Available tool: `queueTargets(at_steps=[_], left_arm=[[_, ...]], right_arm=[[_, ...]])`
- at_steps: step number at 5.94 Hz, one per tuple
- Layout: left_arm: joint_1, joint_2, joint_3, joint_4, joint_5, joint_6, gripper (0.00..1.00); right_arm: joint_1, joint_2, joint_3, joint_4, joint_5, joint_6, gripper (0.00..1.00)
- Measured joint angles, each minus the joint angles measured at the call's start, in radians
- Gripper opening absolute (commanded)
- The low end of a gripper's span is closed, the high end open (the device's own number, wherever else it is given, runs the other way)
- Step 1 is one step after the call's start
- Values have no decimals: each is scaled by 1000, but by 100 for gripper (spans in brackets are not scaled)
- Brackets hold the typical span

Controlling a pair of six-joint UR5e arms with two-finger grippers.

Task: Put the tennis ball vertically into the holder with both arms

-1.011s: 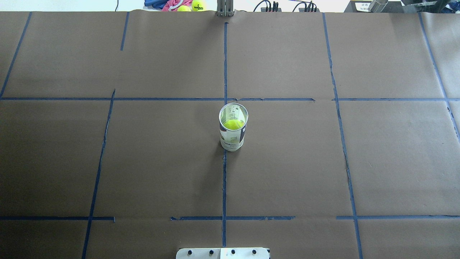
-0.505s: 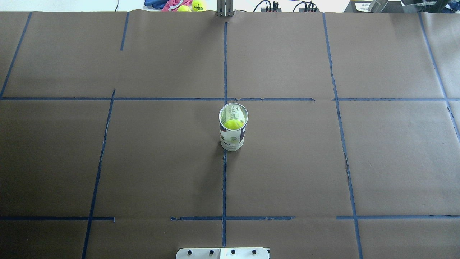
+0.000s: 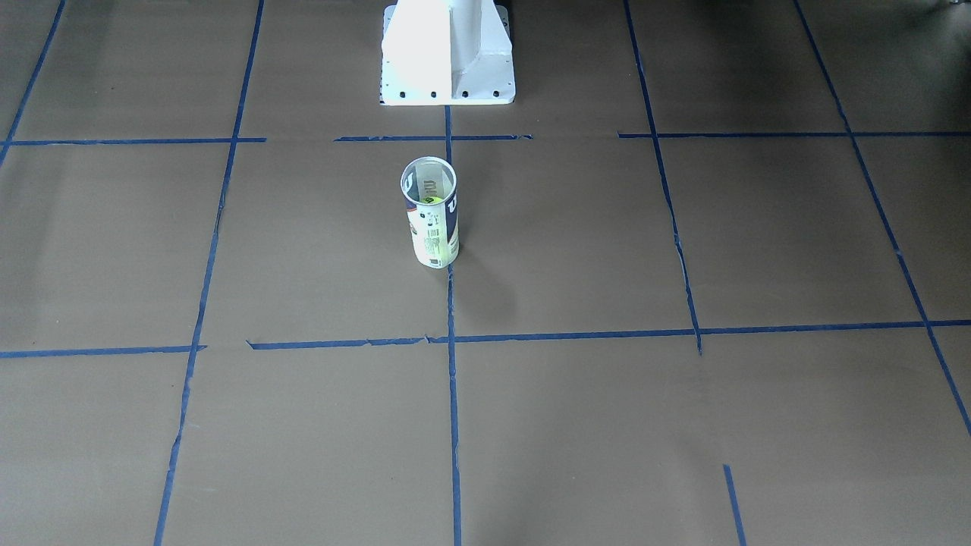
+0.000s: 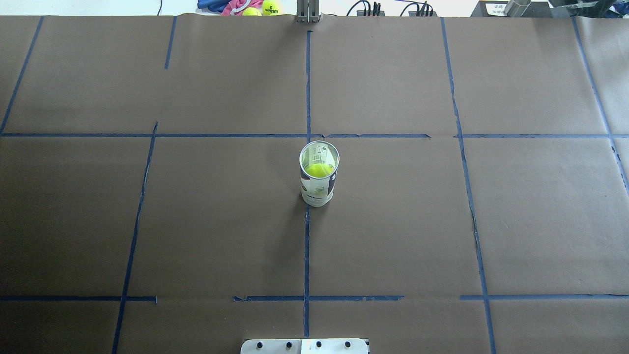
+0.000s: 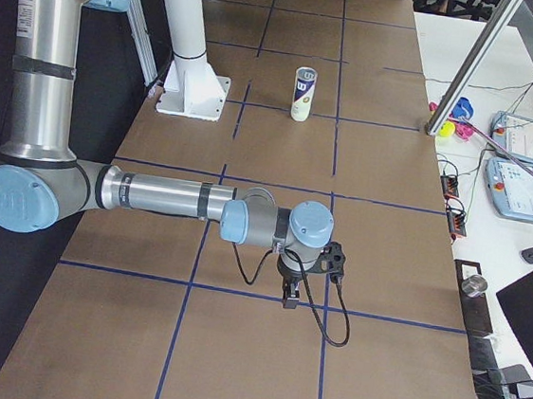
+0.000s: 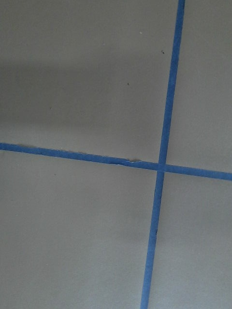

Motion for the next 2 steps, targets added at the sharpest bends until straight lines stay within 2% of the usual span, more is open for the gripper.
queueTargets(at_steps=[2], left_arm=[[1,1,1,-45,-34,-3,100]], right_arm=[[0,-1,2,0,1,0,100]])
